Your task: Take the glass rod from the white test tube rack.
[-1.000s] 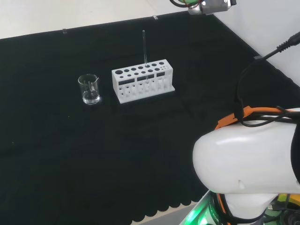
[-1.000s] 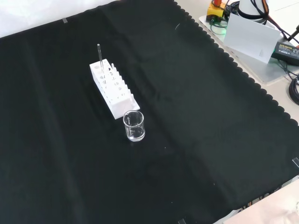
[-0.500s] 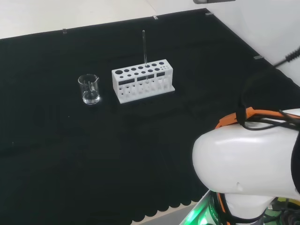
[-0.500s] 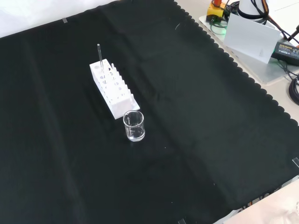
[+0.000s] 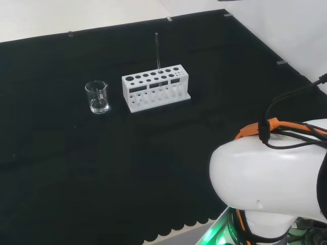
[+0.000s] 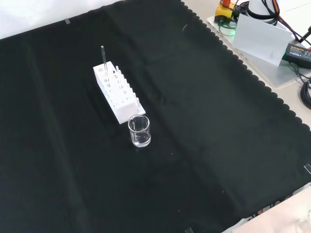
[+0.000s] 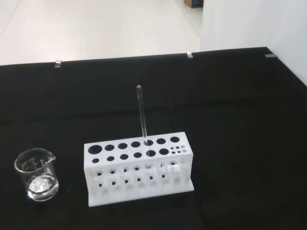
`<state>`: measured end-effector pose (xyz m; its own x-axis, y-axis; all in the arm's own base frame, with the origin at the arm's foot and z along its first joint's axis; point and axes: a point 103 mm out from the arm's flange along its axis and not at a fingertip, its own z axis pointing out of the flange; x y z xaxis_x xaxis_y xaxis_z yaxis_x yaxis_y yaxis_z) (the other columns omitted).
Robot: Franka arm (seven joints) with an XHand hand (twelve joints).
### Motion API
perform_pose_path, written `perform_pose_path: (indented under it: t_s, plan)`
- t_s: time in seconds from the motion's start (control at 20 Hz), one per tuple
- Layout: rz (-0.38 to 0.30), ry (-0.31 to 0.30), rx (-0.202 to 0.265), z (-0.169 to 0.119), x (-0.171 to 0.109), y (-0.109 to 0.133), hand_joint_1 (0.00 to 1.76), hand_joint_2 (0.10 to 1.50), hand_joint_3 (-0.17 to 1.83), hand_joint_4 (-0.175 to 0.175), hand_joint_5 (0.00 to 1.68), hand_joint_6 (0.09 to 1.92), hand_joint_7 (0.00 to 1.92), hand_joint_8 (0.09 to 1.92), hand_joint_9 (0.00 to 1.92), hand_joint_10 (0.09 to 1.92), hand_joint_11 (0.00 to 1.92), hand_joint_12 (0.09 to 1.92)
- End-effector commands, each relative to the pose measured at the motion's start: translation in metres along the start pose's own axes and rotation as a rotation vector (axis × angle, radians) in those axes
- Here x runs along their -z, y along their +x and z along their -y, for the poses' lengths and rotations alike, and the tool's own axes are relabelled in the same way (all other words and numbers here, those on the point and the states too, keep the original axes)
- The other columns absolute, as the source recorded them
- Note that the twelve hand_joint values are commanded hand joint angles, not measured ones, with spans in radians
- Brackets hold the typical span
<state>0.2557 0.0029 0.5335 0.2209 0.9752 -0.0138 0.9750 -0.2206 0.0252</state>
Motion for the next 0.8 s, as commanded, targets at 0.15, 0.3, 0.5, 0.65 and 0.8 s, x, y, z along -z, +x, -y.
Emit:
perform_pose_path:
  t_s: [0.15,0.3,0.5,0.65,0.8]
  plan:
    - [0.0,-0.009,0.003,-0.004,0.002,-0.002,0.6,1.22,-0.17,-0.136,0.2,0.09,0.05,0.77,0.24,0.83,0.23,1.4]
    - [0.0,-0.004,0.012,-0.012,0.001,-0.006,0.6,1.22,-0.17,-0.136,0.21,0.09,0.09,0.78,0.3,0.82,0.29,1.38]
    - [-0.001,0.001,0.014,-0.025,0.001,-0.014,0.61,1.22,-0.17,-0.137,0.22,0.09,0.14,0.79,0.36,0.8,0.36,1.37]
    - [0.012,-0.008,0.012,-0.033,0.003,-0.017,0.61,1.22,-0.17,-0.137,0.23,0.09,0.16,0.8,0.38,0.8,0.38,1.36]
    - [0.007,0.008,0.014,-0.042,0.003,-0.021,0.61,1.22,-0.17,-0.137,0.23,0.09,0.18,0.8,0.39,0.8,0.39,1.36]
